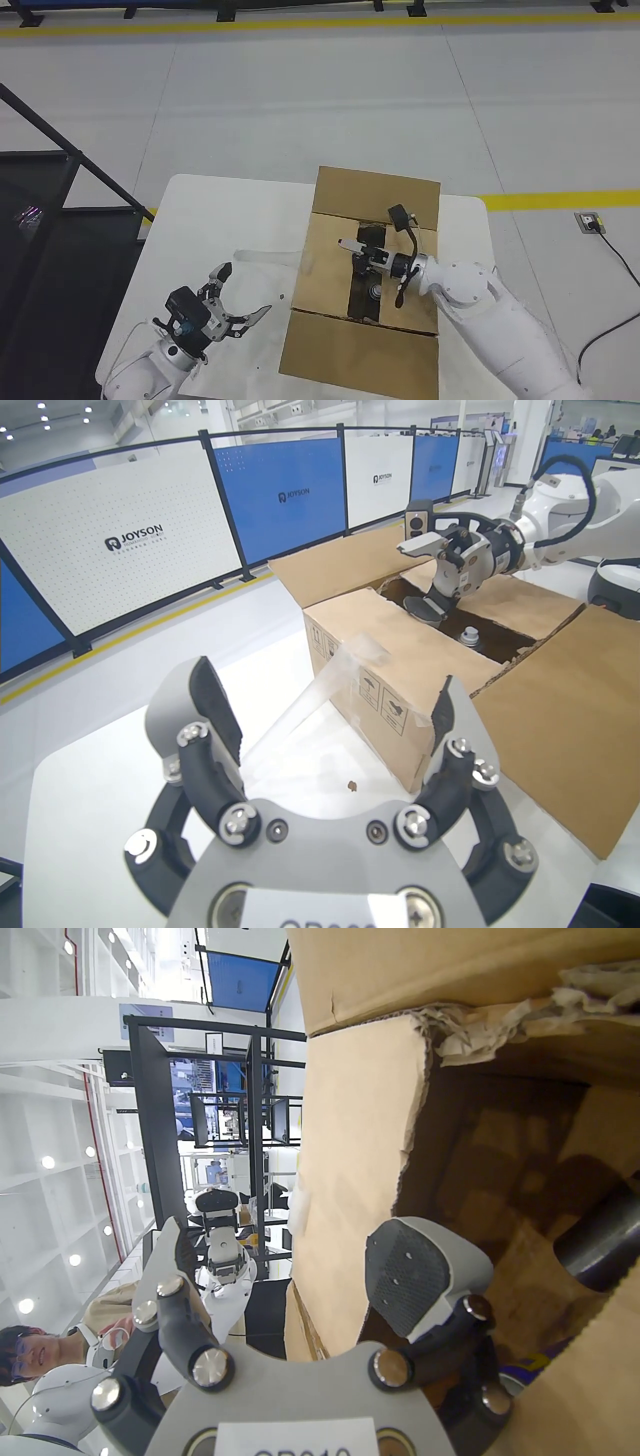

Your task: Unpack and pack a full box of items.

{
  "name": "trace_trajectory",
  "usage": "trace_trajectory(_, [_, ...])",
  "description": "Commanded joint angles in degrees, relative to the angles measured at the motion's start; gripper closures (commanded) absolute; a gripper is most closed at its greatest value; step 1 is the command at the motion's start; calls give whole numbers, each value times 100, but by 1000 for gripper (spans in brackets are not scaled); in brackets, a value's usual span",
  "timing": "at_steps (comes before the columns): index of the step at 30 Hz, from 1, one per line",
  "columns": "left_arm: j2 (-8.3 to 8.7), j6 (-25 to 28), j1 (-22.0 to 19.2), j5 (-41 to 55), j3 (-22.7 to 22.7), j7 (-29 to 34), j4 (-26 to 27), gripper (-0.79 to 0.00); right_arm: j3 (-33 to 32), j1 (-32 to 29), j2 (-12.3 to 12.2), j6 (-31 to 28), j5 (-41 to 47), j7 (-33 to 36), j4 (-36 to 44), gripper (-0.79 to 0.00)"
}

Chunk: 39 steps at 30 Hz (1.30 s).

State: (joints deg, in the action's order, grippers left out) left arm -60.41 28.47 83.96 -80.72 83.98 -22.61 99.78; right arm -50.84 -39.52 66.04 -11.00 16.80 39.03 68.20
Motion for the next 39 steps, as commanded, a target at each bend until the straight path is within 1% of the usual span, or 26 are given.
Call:
trace_trajectory(1, [-2, -12, 9, -23, -9, -4, 3, -785, -41, -2, 12, -99, 2, -41, -44, -785])
trace_trajectory(5, [-4, 6, 16, -43, -12, -23, 2, -785, -244, -127, -33, -219, -111, -79, 106, -785])
trace_trajectory(9, [-5, 19, 15, -58, -12, -28, 0, -785, -552, -391, -131, -196, -308, -111, 524, -785])
trace_trajectory(13, [-10, 36, -7, -72, -45, -36, -3, -785, -819, -697, -220, -14, -501, -106, 1010, -785])
trace_trajectory(16, [-16, 41, -36, -91, -87, -47, -18, -785, -841, -786, -236, 186, -592, 31, 1180, -785])
trace_trajectory(19, [-22, 50, -67, -101, -122, -46, -28, -785, -745, -746, -196, 236, -449, 196, 1090, -785])
trace_trajectory(21, [-25, 53, -84, -105, -137, -42, -34, -785, -608, -632, -148, 269, -426, 290, 895, -785])
trace_trajectory(25, [-30, 65, -114, -132, -174, -40, -31, -785, -342, -401, -22, 215, -300, 291, 562, -785])
trace_trajectory(30, [-33, 81, -136, -178, -207, -27, -18, -785, -217, -218, 87, -64, -20, 428, 206, -785])
trace_trajectory(32, [-35, 99, -142, -189, -228, -18, -13, -785, -247, -198, 115, -270, 164, 451, 119, -785])
trace_trajectory(36, [-36, 159, -149, -250, -280, 1, 27, -785, -370, -215, 140, -652, 531, 578, 70, -785])
trace_trajectory(39, [-38, 201, -156, -303, -330, 34, 69, -785, -434, -223, 157, -847, 708, 664, 183, -785])
